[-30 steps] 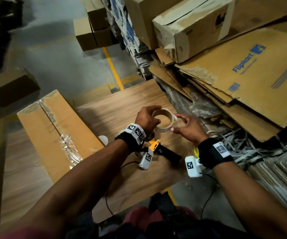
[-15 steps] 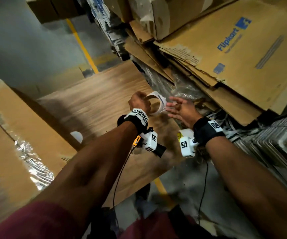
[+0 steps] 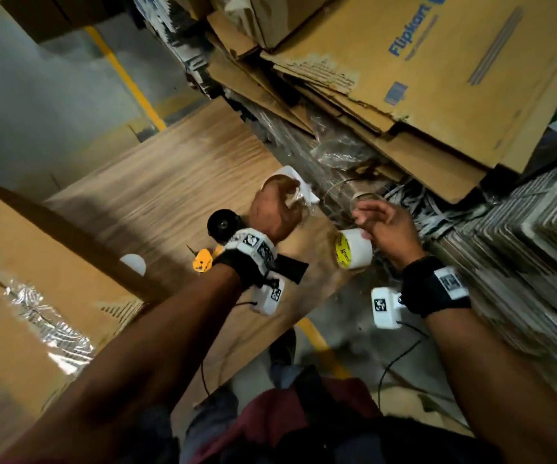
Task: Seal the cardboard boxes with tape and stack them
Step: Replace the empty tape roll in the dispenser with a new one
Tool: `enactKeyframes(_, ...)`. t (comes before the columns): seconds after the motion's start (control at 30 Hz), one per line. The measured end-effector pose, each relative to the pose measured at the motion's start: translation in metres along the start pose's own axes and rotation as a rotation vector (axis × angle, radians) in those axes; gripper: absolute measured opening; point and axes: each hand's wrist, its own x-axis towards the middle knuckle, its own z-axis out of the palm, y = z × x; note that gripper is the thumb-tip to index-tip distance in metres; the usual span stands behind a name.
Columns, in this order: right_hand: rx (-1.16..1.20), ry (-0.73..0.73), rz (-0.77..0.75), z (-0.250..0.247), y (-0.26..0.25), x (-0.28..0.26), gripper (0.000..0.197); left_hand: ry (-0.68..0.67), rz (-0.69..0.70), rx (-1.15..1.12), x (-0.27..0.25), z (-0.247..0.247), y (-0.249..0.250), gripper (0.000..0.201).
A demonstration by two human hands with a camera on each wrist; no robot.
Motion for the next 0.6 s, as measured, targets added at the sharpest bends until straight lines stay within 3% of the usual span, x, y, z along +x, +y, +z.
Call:
enactKeyframes(0.13,0.143,0.1,0.064,-0.012,0.035,-0.029,0.029,-0.291,0.349,0.211,-0.026,0.035,0.026,0.075)
enactKeyframes(0.3,0.258,0.112,0.088,0.007,0.027,-0.007,0.038,-0.566,0.518,0.515,-0.016,0.069,0.047,0.1)
enactKeyframes(0.43,0.489,0.199,0.12,0.002,0.033,-0.003,0.047,-0.585,0.62,0.649,-0.016,0.079,0.065,0.091)
enactKeyframes(0.5,0.614,0.328,0.118,-0.005,0.042,-0.005,0.049,-0.601,0.707,0.76,-0.019,0.082,0.073,0.09)
enactKeyframes(0.6,0.759,0.488,0.167,-0.018,0.062,-0.009,0.043,-0.622,0.759,0.87,-0.023,0.085,0.077,0.066)
